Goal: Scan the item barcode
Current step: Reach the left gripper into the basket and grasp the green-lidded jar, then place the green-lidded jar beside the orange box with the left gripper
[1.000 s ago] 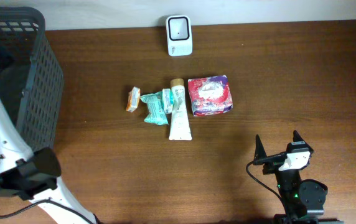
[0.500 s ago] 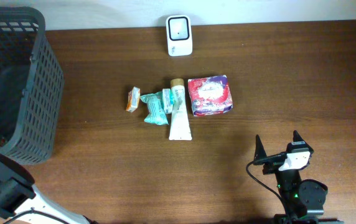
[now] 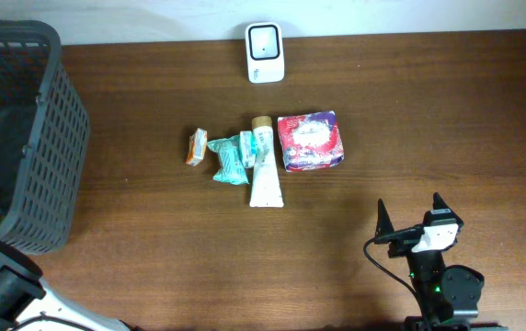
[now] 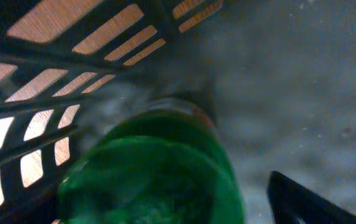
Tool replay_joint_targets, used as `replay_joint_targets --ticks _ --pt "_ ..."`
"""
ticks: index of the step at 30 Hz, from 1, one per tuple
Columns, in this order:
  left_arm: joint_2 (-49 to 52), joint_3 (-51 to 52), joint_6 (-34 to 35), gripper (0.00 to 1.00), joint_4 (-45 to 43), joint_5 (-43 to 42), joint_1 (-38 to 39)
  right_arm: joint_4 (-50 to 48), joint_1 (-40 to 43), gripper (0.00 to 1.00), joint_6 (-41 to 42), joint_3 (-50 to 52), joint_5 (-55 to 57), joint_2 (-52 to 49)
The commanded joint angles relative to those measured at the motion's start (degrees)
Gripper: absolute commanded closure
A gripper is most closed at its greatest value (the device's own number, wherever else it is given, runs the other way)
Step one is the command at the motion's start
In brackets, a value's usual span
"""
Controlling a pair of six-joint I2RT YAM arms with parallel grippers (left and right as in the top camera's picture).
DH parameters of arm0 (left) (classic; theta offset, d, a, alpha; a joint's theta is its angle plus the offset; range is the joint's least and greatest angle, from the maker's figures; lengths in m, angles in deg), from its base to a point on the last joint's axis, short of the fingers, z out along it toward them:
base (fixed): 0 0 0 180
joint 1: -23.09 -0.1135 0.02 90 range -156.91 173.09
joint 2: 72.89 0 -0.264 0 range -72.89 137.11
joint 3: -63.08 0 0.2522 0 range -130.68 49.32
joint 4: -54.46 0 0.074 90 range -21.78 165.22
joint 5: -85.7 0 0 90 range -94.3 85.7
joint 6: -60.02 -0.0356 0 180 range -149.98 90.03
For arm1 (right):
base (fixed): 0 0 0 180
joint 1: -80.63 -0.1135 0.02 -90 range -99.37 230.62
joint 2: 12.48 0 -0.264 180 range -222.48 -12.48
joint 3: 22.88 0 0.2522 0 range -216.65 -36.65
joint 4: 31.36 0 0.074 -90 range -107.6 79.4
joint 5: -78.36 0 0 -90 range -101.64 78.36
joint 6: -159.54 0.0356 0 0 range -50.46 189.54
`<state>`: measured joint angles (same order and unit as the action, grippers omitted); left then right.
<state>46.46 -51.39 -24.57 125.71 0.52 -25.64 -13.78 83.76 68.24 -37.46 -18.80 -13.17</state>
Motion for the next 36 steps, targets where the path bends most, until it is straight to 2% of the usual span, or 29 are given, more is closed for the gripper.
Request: replay_joint_targets --ticks 1,3,5,7,9,13,15,18,20,22,24,26,29,32,36 --pt "-0.07 0.72 -1.22 0.33 -0.46 -2.29 -0.57 0.11 0.22 0.02 0.22 0.5 0.26 0.33" --pt "-0.09 0.68 -1.2 0.36 -0.46 -2.43 -0.57 0.09 0.22 0.01 0.22 0.5 0.26 0.33" --pt "-0.15 -1.53 -1.2 0.36 0.24 -6.27 -0.57 0.11 0.22 0.02 0.22 0.5 0.26 0.33" --pt "-1.38 -5.09 -1.18 0.5 0.87 -8.52 -0.57 0.11 0.22 0.01 0.22 0.5 0.26 0.33" --pt "-4.7 -6.84 -1.18 0.43 0.85 -10.36 -0.57 0.11 0.22 0.02 0.22 0.5 0.26 0.33" --pt "-16.09 -10.91 -1.09 0.39 -0.22 -31.3 0.17 0.11 0.22 0.01 0.22 0.5 0.26 0.33" --pt "-22.51 -13.92 1.77 0.39 -1.03 -33.16 2.51 0.11 0.22 0.01 0.22 0.5 0.26 0.33" --pt "-31.43 -19.61 4.39 0.37 -1.33 -34.25 10.36 0.09 0.22 0.01 0.22 0.5 0.26 0.33" --pt "-36.63 -20.22 4.37 0.39 0.07 -35.63 22.43 0.11 0.22 0.01 0.22 0.5 0.26 0.33" --pt "-36.17 -20.09 4.37 0.4 6.86 -33.03 38.36 0.11 0.22 0.01 0.22 0.5 0.26 0.33" --pt "-31.65 -20.09 4.35 0.36 16.87 -23.37 50.34 0.11 0.22 0.01 0.22 0.5 0.26 0.33" --pt "-25.53 -20.09 4.35 0.33 24.44 -13.99 57.37 0.11 0.22 0.01 0.22 0.5 0.26 0.33" --pt "-14.43 -20.09 4.39 0.34 29.14 -2.8 62.25 0.09 0.22 0.01 0.22 0.5 0.26 0.33" --pt "-3.04 -20.09 4.42 0.33 28.52 -2.54 62.34 0.11 0.22 0.01 0.22 0.5 0.26 0.33" --pt "8.37 -20.09 4.39 0.33 23.02 3.21 61.53 0.09 0.22 0.01 0.22 0.5 0.26 0.33"
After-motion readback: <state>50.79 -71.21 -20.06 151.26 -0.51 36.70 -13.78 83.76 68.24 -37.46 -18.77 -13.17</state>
